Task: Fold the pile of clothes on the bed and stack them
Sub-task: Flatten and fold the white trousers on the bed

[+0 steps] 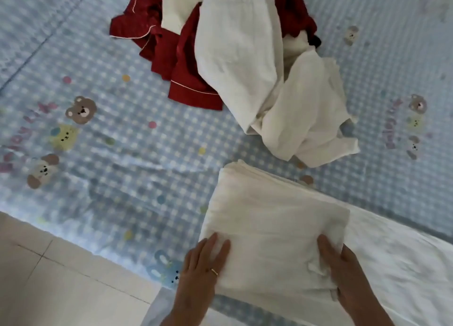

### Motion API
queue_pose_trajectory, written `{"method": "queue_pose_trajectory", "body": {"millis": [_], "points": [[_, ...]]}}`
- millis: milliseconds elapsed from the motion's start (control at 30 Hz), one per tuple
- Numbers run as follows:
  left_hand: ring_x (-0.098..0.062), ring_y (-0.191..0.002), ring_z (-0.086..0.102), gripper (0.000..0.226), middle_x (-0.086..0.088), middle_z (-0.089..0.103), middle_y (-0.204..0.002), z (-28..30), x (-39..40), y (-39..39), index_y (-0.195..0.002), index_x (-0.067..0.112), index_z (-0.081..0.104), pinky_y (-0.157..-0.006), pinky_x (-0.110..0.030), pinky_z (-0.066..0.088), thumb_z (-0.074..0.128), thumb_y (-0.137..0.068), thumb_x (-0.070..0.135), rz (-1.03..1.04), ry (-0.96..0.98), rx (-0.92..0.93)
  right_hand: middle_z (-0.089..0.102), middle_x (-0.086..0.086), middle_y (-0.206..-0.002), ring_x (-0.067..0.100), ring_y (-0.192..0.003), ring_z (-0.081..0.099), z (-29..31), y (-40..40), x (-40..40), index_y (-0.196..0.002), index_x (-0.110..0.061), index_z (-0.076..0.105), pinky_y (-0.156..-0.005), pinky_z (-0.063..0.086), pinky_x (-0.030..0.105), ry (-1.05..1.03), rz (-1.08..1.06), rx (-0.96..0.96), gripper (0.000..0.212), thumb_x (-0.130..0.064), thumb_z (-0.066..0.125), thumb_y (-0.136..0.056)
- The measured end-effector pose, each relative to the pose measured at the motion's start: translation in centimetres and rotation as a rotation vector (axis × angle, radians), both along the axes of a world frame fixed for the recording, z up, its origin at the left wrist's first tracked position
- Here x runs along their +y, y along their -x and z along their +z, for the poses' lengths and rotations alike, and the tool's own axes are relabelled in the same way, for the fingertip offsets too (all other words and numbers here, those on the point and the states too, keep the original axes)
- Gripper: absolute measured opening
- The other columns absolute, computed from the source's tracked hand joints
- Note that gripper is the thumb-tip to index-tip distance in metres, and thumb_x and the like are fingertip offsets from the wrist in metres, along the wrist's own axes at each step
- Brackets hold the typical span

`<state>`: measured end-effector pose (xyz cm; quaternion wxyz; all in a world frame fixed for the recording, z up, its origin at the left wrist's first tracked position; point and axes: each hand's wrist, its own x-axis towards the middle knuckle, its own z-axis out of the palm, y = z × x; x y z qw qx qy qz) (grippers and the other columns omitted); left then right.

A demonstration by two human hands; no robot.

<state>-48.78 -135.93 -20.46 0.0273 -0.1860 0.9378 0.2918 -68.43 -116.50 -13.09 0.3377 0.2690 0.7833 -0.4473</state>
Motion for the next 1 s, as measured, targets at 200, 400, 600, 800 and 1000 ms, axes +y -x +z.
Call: {"method": "queue_pose_trajectory", "body": {"millis": [200,400,600,800,1000], "points": [[-0.019,-0.146,0.002,0.069,-0.013,0.050,-0.138,-2.9,2.1,0.8,-0.133,0.018,0.041,-0.112,-0.037,0.019,0.037,-0.067,-0.001,-0.272,0.142,-0.046,0.071,0.008,-0.086,0.027,-0.080,0.067,-6.0,0.5,5.3,-0.094,-0.012,0.067,-0.079,0.057,0.049,-0.069,0.009,0.006,0.019,-0.027,0.056,-0.094],[-0.019,-0.145,0.012,0.063,-0.013,0.041,-0.144,-3.8,2.2,0.8,-0.136,0.010,0.042,-0.115,-0.035,0.018,0.024,-0.079,-0.010,-0.405,0.173,-0.027,0.070,0.015,-0.087,0.033,-0.087,0.064,-9.6,-1.6,7.5,-0.089,-0.008,0.065,-0.069,0.044,0.033,-0.244,0.148,0.185,0.022,-0.027,0.055,-0.094],[-0.017,-0.146,0.004,0.089,-0.007,0.023,-0.152,-3.3,2.0,1.5,-0.145,0.016,0.021,-0.116,-0.032,0.012,0.029,-0.059,-0.005,-0.470,0.130,-0.150,0.057,0.008,-0.061,0.040,-0.069,0.060,-10.6,-2.1,8.2,-0.071,-0.019,0.045,-0.056,0.031,0.031,-0.306,0.145,0.371,0.026,-0.024,0.055,-0.094],[-0.019,-0.146,0.005,0.098,-0.008,0.027,-0.148,-2.2,3.3,2.1,-0.143,0.008,0.024,-0.113,-0.032,0.016,0.048,-0.049,-0.004,-0.540,0.141,-0.274,0.066,0.026,-0.088,0.044,-0.086,0.062,-11.1,-1.6,9.4,-0.094,-0.006,0.051,-0.067,0.044,0.041,-0.391,0.220,0.251,0.022,-0.027,0.055,-0.093],[-0.022,-0.146,0.013,0.074,-0.007,0.014,-0.158,-0.5,8.3,9.4,-0.149,0.015,0.023,-0.116,-0.031,0.008,0.045,-0.079,0.020,-0.620,0.082,-0.178,0.033,0.008,-0.152,0.028,-0.141,0.029,-9.8,-3.4,6.0,-0.144,-0.017,0.037,-0.113,0.021,0.048,-0.622,0.678,0.751,0.051,-0.034,0.041,-0.095]]}}
